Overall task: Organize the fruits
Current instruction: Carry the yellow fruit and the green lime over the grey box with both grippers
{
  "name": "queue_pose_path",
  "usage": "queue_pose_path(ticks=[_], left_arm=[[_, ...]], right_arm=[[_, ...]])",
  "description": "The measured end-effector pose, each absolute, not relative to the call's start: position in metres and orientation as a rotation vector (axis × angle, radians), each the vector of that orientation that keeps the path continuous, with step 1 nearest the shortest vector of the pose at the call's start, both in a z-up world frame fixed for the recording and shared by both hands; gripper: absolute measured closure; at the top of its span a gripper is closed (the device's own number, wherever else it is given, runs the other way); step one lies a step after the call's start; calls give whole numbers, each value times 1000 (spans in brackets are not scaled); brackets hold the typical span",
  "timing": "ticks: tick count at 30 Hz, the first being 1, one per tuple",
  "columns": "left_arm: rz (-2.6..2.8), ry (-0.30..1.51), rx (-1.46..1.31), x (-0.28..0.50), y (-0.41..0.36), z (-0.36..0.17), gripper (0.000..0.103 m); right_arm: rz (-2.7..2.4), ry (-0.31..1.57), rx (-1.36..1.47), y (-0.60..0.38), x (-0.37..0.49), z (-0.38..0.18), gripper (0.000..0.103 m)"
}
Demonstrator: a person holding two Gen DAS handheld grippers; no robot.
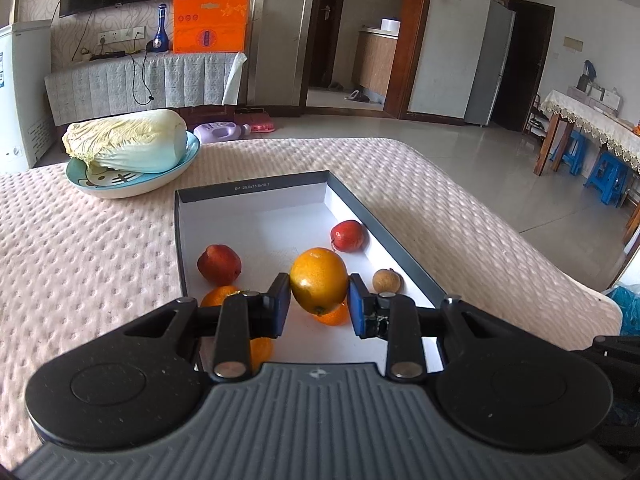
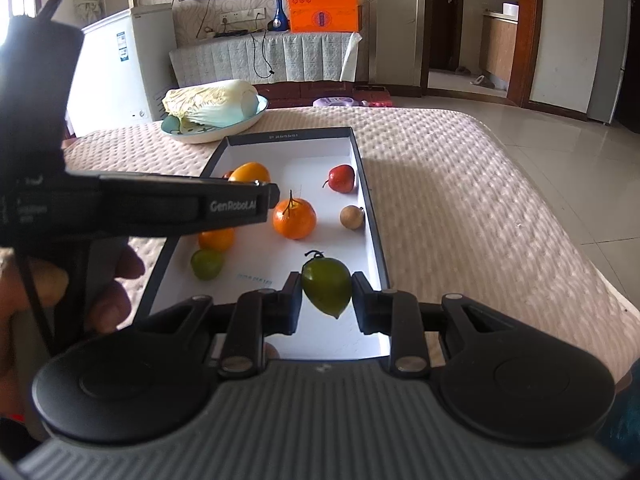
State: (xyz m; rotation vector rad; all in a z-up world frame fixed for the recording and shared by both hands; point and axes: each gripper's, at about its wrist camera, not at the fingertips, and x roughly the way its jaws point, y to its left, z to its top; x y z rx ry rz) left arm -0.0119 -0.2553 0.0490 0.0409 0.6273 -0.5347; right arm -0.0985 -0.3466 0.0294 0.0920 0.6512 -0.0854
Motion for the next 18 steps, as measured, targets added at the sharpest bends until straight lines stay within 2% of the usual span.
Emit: queue_pose_path(ticks=[18], left_arm=[[-535, 636, 66, -9, -264, 40, 67]], right_arm=[[-70, 650, 85, -344, -98, 29, 73]])
